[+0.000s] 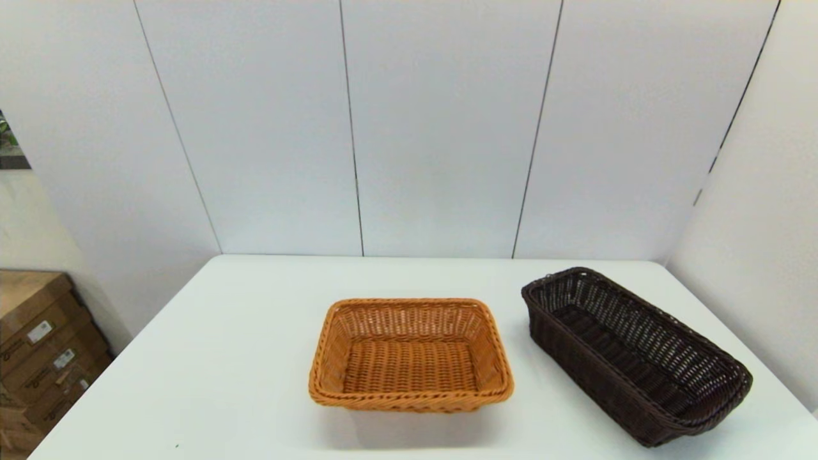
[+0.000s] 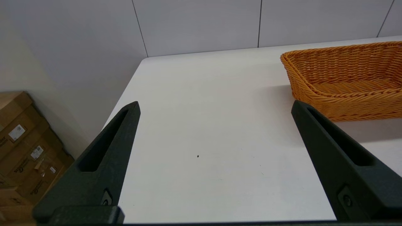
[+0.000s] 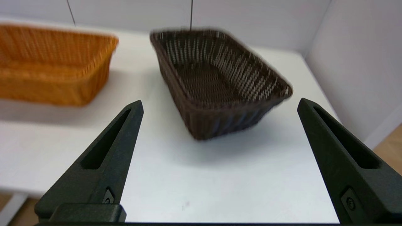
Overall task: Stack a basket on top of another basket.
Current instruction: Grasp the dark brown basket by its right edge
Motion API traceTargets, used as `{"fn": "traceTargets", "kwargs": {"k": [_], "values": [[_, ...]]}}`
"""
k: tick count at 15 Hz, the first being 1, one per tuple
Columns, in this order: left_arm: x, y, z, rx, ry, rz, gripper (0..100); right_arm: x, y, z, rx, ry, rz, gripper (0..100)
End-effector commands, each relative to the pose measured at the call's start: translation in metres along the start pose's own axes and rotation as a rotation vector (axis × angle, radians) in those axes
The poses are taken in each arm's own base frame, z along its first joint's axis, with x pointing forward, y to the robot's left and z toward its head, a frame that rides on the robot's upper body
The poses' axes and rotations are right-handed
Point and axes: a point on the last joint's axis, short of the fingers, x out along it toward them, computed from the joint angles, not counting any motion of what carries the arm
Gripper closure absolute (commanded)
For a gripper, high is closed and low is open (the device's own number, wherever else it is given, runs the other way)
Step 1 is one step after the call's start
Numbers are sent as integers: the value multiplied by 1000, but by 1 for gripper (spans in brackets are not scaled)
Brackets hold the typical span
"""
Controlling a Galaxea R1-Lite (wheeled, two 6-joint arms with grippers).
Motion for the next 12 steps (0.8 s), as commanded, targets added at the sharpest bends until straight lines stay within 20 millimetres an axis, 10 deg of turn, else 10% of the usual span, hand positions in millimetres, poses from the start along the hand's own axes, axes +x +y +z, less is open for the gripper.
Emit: {"fn": "traceTargets", "kwargs": {"k": [1,7,12], "values": [[0,0,0,1,1,-1,0,4,-3,29,5,60,21,0],[0,0,0,1,1,0,0,47,-11,108,10,184,92,0],[0,0,0,1,1,0,0,117,-13,117,57,426,122,0]]}}
